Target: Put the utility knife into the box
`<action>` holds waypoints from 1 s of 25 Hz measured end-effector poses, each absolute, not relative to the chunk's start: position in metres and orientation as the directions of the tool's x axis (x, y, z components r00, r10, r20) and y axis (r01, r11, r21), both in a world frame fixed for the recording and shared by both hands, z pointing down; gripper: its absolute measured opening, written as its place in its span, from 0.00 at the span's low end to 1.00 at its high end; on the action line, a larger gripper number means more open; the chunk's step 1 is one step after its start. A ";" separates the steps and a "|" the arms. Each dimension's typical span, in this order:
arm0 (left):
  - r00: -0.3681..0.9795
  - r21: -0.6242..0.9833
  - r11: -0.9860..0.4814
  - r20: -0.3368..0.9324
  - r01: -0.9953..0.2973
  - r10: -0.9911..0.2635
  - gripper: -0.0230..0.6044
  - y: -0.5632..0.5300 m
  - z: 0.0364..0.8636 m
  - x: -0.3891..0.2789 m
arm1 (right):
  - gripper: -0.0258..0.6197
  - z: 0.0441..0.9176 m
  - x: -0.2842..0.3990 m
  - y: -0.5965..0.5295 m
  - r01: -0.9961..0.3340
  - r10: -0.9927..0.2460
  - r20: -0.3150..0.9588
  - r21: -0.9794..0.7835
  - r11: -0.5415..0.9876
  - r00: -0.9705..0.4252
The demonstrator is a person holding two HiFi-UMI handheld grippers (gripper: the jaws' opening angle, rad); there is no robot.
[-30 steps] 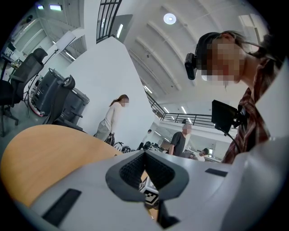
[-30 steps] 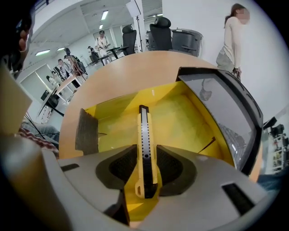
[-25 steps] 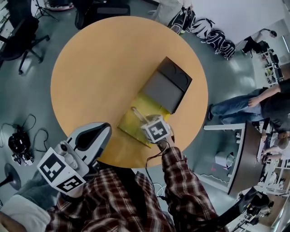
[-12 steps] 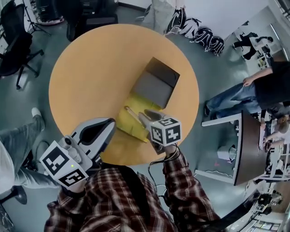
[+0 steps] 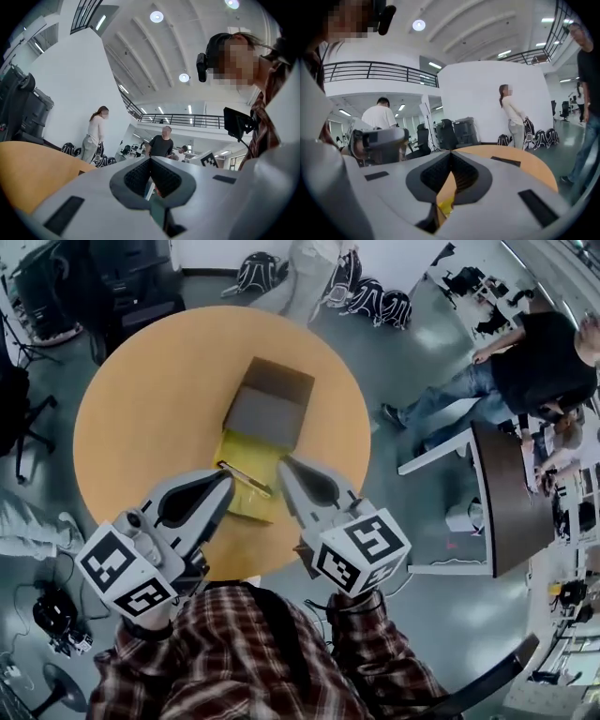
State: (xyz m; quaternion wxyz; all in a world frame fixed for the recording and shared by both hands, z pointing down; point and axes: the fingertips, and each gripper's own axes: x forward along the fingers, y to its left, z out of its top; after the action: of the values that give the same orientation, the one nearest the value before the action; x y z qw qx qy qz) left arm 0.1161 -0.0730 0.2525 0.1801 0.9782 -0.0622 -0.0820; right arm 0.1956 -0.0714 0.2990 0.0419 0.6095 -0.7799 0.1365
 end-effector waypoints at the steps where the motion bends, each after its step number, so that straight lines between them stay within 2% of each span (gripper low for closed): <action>1: 0.980 0.359 -0.930 -0.140 -0.083 -0.142 0.05 -0.069 0.250 0.120 | 0.06 0.289 0.196 -0.064 -0.964 -0.946 0.210 -0.156 0.215 -0.245; 5: 0.985 0.350 -0.936 -0.144 -0.039 -0.095 0.05 -0.058 0.245 0.138 | 0.06 0.265 0.203 -0.037 -0.971 -0.967 0.153 -0.154 0.183 -0.206; 14: 0.988 0.333 -0.942 -0.154 0.034 -0.019 0.05 -0.045 0.247 0.162 | 0.06 0.261 0.217 -0.012 -0.984 -0.985 0.122 -0.142 0.107 -0.125; 25: 0.990 0.345 -0.938 -0.141 0.042 -0.007 0.05 -0.035 0.242 0.176 | 0.06 0.257 0.232 -0.007 -0.983 -0.984 0.134 -0.158 0.097 -0.119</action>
State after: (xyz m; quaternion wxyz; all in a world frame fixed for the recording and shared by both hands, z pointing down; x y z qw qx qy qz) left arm 0.1763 -0.0348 0.2423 0.1763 0.9818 0.0089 -0.0703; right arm 0.2323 -0.0068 0.2571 -0.0026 0.6638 -0.7407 0.1042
